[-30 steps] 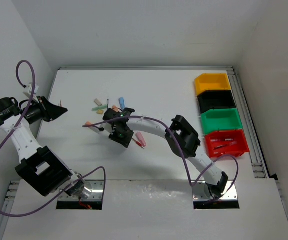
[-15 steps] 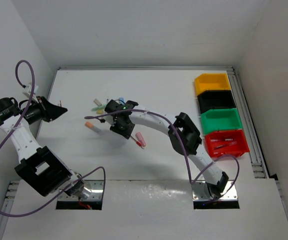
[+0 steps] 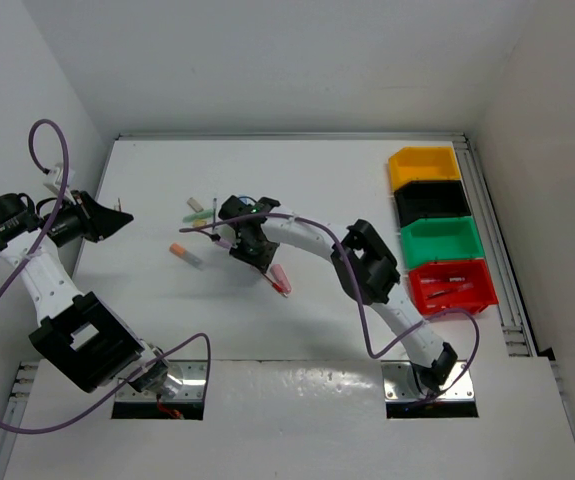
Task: Sort the stationery into containers
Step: Pick up the pen from the center of the board.
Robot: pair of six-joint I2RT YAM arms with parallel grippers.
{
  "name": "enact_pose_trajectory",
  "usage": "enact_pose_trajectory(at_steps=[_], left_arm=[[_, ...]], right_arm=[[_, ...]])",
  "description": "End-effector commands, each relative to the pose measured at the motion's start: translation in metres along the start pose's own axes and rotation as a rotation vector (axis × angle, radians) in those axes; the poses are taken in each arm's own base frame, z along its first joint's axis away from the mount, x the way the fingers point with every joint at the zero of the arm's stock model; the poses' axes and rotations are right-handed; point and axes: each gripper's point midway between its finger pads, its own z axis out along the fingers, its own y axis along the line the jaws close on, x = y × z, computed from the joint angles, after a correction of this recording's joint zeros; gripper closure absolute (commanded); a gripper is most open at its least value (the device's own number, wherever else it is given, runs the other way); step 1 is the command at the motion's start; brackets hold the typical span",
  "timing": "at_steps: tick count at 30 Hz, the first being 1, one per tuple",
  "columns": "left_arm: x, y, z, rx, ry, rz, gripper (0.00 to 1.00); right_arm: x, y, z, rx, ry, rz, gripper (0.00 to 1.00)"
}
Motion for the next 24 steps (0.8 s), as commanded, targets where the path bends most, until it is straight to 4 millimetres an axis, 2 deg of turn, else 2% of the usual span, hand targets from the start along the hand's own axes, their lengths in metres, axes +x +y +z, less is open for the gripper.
enact_pose_trajectory(at_steps=[1, 7, 12, 15, 20, 24], left_arm=[[-0.01, 0.0, -0.002, 0.016, -0.03, 0.045, 1.0], [-0.006, 0.0, -0.001, 0.02, -0.029, 0.034, 1.0], [-0.006, 0.0, -0.001, 0.02, -0.029, 0.032, 1.0], [-0.005, 0.0, 0.0, 0.021, -0.028, 0.029, 1.0], [-0.003, 0.005, 0.001, 0.0, -0.018, -0.008, 1.0], [-0.003, 0.006, 0.001, -0.006, -0.013, -0.007, 1.0]], right_arm=[[-0.02, 0.001, -0.011, -0.01, -0.059, 0.013, 0.67], [-0.017, 0.004, -0.016, -0.021, -0.049, 0.045, 0.66], [-0.024, 0.004, -0.024, -0.022, -0.072, 0.068, 0.66], [-0.027, 0.013, -0.029, -0.056, -0.071, 0.104, 0.65], [-0.017, 0.031, -0.02, -0.084, -0.025, 0.133, 0.64], [-0.016, 0.036, -0.013, -0.09, -0.012, 0.129, 0.63]])
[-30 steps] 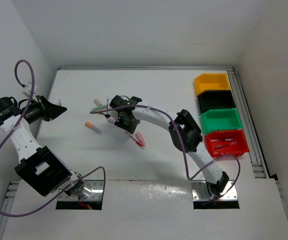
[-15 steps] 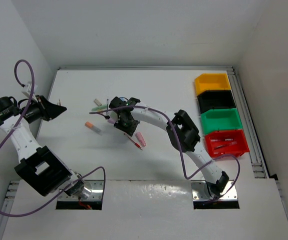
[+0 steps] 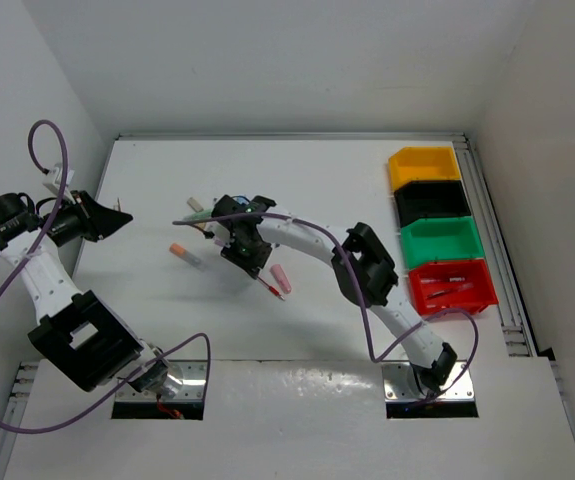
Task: Sort the stationery into containers
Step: Pick up the pen from the center of the board.
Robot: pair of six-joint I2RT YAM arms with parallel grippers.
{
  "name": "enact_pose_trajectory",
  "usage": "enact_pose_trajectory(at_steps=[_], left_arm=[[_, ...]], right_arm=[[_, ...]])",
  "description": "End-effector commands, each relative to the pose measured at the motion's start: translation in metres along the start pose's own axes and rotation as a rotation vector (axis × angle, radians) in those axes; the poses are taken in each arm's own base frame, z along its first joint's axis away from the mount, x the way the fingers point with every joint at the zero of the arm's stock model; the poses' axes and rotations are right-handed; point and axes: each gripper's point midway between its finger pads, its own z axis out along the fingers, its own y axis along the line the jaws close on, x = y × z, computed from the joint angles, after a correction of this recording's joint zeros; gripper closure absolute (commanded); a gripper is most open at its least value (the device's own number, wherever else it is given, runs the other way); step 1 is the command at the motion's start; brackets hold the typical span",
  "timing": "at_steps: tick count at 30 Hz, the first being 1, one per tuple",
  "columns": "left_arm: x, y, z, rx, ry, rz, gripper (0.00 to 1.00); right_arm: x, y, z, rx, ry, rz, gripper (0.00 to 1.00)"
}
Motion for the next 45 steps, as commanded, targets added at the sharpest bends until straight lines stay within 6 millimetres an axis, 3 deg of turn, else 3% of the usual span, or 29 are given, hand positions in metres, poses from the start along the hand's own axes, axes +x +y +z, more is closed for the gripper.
enact_pose_trajectory(at_steps=[1, 10, 15, 21, 27, 33, 40, 43, 45], left_arm=[[-0.002, 0.002, 0.0, 0.006, -0.012, 0.013, 1.0], [-0.001, -0.002, 0.0, 0.015, -0.015, 0.021, 1.0], [0.003, -0.002, 0.001, 0.028, -0.011, 0.013, 1.0], [0.004, -0.001, 0.0, 0.021, -0.007, 0.03, 1.0], [0.009, 0.001, 0.002, 0.034, -0.001, 0.018, 1.0], [0.007, -0.002, 0.0, 0.035, 0.003, 0.031, 1.0], [0.005, -0.003, 0.0, 0.034, 0.001, 0.049, 1.0], [0.004, -0.005, 0.0, 0.039, -0.002, 0.052, 1.0], [0.002, -0.007, -0.001, 0.046, -0.009, 0.059, 1.0]], right_arm=[[-0.001, 0.008, 0.006, -0.015, 0.009, 0.013, 0.63], [0.019, 0.003, 0.034, 0.007, 0.087, -0.009, 0.63], [0.03, 0.005, 0.041, 0.004, 0.124, -0.012, 0.69], [0.052, 0.005, 0.045, 0.014, 0.185, -0.014, 0.69], [0.068, 0.017, 0.051, -0.041, 0.242, -0.011, 0.75], [0.074, 0.019, 0.057, -0.044, 0.264, -0.058, 0.8], [0.079, 0.02, 0.068, -0.069, 0.303, -0.088, 0.98], [0.071, 0.021, 0.061, -0.068, 0.273, -0.09, 1.0], [0.055, 0.024, 0.049, -0.074, 0.216, -0.091, 1.0]])
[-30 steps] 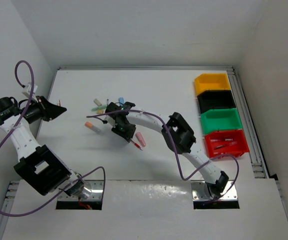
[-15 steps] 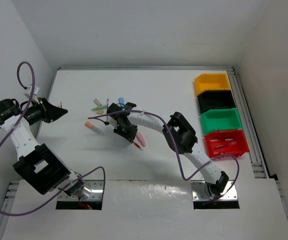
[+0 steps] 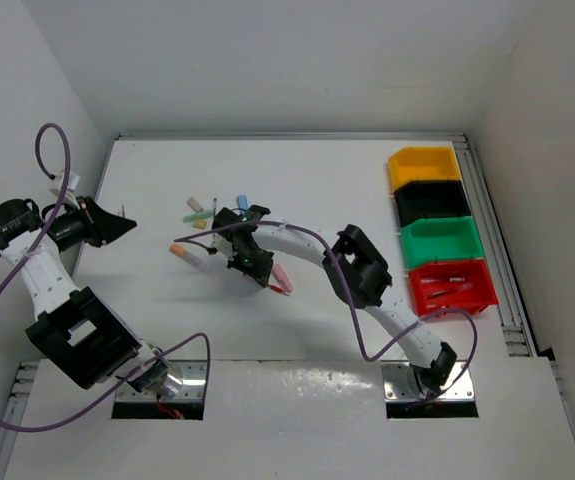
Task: Sort the stationery into containers
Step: Pick up the pen from the center of the board.
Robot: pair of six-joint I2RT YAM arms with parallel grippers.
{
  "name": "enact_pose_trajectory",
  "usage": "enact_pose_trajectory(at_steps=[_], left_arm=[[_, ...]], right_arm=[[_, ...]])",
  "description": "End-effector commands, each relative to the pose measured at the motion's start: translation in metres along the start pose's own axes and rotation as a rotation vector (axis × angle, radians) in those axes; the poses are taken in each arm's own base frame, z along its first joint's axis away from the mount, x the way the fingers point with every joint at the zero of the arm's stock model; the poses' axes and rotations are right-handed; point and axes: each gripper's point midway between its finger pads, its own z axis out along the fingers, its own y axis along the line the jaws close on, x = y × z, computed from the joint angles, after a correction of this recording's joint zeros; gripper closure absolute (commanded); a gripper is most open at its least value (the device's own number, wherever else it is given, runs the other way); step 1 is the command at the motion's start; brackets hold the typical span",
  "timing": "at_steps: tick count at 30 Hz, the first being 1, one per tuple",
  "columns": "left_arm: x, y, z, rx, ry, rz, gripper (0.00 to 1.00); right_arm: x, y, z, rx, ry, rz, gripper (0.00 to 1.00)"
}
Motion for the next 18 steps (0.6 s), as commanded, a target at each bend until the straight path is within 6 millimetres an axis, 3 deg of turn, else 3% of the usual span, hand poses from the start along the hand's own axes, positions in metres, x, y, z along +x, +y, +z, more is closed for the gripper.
enact_pose_trajectory(at_steps=[1, 4, 5, 7, 8, 10, 11, 12, 15, 17, 18], left_arm=[[-0.017, -0.011, -0.003, 0.04, -0.049, 0.084, 1.0], [-0.027, -0.02, -0.006, 0.05, -0.067, 0.121, 1.0], [-0.031, -0.025, -0.007, 0.051, -0.075, 0.147, 1.0], [-0.039, -0.033, -0.01, 0.059, -0.093, 0.19, 1.0], [-0.042, -0.041, -0.013, 0.061, -0.103, 0.224, 1.0], [-0.048, -0.054, -0.015, 0.076, -0.12, 0.295, 1.0], [-0.049, -0.067, -0.014, 0.092, -0.119, 0.371, 1.0], [-0.05, -0.075, -0.012, 0.102, -0.115, 0.423, 1.0], [-0.038, -0.11, -0.005, 0.164, -0.081, 0.57, 1.0], [-0.029, -0.14, -0.001, 0.232, -0.074, 0.612, 1.0], [-0.029, -0.143, 0.004, 0.251, -0.086, 0.631, 1.0]], right_arm=[[0.014, 0.015, 0.02, -0.053, 0.065, -0.013, 1.0], [-0.015, 0.023, -0.019, -0.071, -0.067, -0.007, 1.0], [-0.027, 0.025, -0.044, -0.069, -0.136, -0.002, 1.0], [-0.04, 0.027, -0.073, -0.072, -0.219, -0.001, 1.0], [-0.046, 0.029, -0.106, -0.081, -0.297, 0.035, 1.0], [-0.059, 0.023, -0.14, -0.085, -0.418, 0.079, 1.0], [-0.06, 0.023, -0.174, -0.084, -0.5, 0.112, 1.0], [-0.068, 0.018, -0.196, -0.081, -0.584, 0.132, 1.0], [-0.067, 0.001, -0.261, -0.113, -0.782, 0.218, 1.0], [-0.059, -0.015, -0.284, -0.116, -0.858, 0.282, 1.0], [-0.057, -0.021, -0.32, -0.096, -0.966, 0.284, 1.0]])
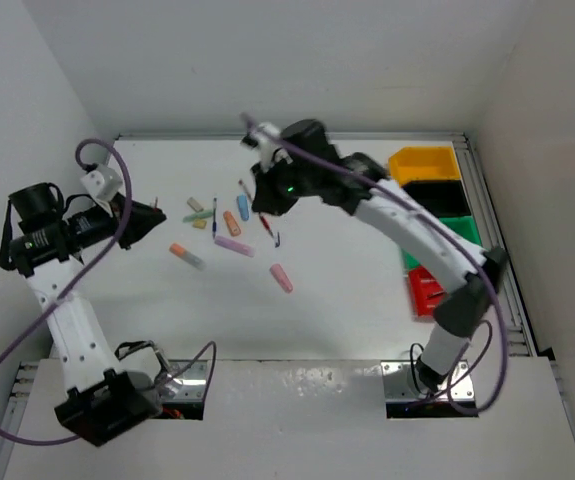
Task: Sort the stationery into containers
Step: Pick up the pen from the center of the board, then close the pen cap on the pen.
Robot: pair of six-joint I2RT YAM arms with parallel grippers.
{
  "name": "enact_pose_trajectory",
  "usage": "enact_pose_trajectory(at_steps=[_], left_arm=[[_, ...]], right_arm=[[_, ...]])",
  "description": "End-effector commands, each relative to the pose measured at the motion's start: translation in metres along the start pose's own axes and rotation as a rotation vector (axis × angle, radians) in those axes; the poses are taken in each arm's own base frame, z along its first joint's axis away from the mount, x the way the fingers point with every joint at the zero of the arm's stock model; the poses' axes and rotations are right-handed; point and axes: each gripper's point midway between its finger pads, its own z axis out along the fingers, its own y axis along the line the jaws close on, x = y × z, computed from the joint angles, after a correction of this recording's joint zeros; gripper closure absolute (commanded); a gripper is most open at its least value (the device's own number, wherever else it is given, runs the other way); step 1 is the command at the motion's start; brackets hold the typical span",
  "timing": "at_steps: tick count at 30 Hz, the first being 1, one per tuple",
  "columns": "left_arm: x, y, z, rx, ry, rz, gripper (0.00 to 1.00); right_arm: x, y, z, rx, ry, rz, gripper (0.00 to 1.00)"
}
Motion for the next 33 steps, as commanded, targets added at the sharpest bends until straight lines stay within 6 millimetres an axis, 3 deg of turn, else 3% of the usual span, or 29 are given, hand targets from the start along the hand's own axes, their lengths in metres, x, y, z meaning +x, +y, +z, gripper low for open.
enact_pose_trajectory(at_steps=[1, 2, 3, 4, 5, 6, 7, 10, 13, 15, 16, 17, 18, 21, 24, 28, 33], left_arm=[[-0.011, -0.041, 0.013, 0.119, -0.049, 0.033, 1.0], [-0.014, -0.046, 0.016, 0.138, -0.06, 0.025, 1.0], [-0.023, -0.047, 0.021, 0.152, -0.085, 0.076, 1.0], [-0.027, -0.064, 0.024, 0.187, -0.085, 0.016, 1.0], [-0.025, -0.069, 0.029, 0.208, -0.089, 0.005, 1.0], [-0.033, -0.072, 0.033, 0.223, -0.11, 0.041, 1.0], [-0.034, -0.088, 0.039, 0.278, -0.104, 0.011, 1.0], [-0.035, -0.1, 0.058, 0.37, -0.075, -0.071, 1.0], [-0.037, -0.131, 0.086, 0.493, -0.013, -0.085, 1.0], [-0.051, -0.14, 0.097, 0.502, -0.07, -0.041, 1.0], [-0.058, -0.151, 0.1, 0.516, -0.083, -0.11, 1.0], [-0.052, -0.154, 0.106, 0.523, -0.094, -0.14, 1.0], [-0.071, -0.157, 0.108, 0.539, -0.186, -0.091, 1.0], [-0.084, -0.167, 0.12, 0.588, -0.208, -0.238, 1.0], [-0.097, -0.174, 0.127, 0.604, -0.232, -0.261, 1.0], [-0.11, -0.176, 0.132, 0.563, -0.274, -0.29, 1.0], [-0.118, -0.183, 0.127, 0.585, -0.285, -0.276, 1.0]], right_arm=[[-0.059, -0.019, -0.057, 0.007, -0.289, 0.107, 1.0], [-0.066, -0.023, -0.071, 0.011, -0.332, 0.114, 1.0], [-0.078, -0.024, -0.097, 0.019, -0.398, 0.114, 1.0], [-0.081, -0.035, -0.11, 0.035, -0.433, 0.129, 1.0], [-0.087, -0.037, -0.123, 0.035, -0.474, 0.143, 1.0], [-0.099, -0.041, -0.152, 0.049, -0.559, 0.136, 1.0], [-0.097, -0.044, -0.157, 0.053, -0.575, 0.146, 1.0], [-0.103, -0.042, -0.193, 0.049, -0.679, 0.145, 1.0], [-0.101, -0.045, -0.214, 0.043, -0.735, 0.205, 1.0], [-0.106, -0.049, -0.229, 0.042, -0.799, 0.216, 1.0], [-0.102, -0.046, -0.235, 0.032, -0.819, 0.244, 1.0], [-0.11, -0.044, -0.246, 0.023, -0.879, 0.227, 1.0], [-0.111, -0.044, -0.251, 0.018, -0.905, 0.235, 1.0], [-0.122, -0.04, -0.265, -0.029, -0.979, 0.27, 1.0], [-0.137, -0.039, -0.274, -0.034, -1.031, 0.257, 1.0], [-0.156, -0.04, -0.264, -0.041, -1.048, 0.279, 1.0], [-0.172, -0.021, -0.245, -0.118, -1.014, 0.262, 1.0]])
